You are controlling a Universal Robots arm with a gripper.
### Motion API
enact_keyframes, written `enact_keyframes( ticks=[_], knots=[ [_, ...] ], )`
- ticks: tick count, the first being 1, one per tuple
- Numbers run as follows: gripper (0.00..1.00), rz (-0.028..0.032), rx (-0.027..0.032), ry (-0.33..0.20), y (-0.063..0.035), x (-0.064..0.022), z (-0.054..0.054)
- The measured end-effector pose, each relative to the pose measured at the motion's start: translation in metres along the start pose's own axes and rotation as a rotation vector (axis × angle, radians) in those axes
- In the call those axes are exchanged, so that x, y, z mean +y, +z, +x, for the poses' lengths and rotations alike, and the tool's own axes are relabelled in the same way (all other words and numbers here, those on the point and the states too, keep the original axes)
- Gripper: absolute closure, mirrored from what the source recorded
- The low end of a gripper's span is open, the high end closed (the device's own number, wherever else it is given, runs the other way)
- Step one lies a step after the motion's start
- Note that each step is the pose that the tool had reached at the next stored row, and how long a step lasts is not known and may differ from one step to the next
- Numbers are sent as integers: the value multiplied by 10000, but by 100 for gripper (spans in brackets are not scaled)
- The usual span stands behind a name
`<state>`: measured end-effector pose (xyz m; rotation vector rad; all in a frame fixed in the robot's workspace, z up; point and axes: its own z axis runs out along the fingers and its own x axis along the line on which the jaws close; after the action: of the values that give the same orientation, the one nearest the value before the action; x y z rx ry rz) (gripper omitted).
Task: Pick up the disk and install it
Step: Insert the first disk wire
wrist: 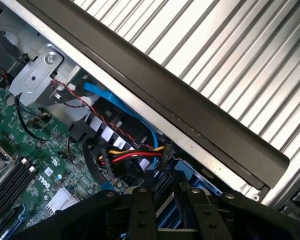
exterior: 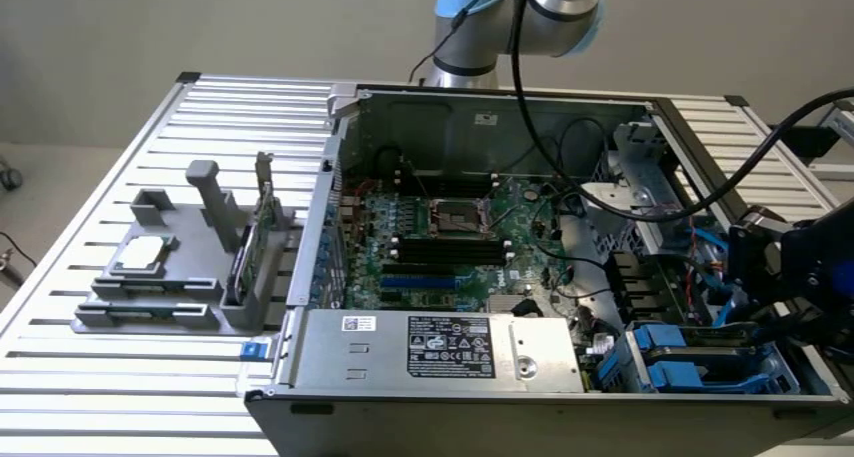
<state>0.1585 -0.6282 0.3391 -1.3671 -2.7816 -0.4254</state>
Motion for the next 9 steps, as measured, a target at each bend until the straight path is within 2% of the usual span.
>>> enact_keyframes(
  ticks=[9],
  knots=[
    [70, -24, 248, 108, 41, 27, -33]
  ],
)
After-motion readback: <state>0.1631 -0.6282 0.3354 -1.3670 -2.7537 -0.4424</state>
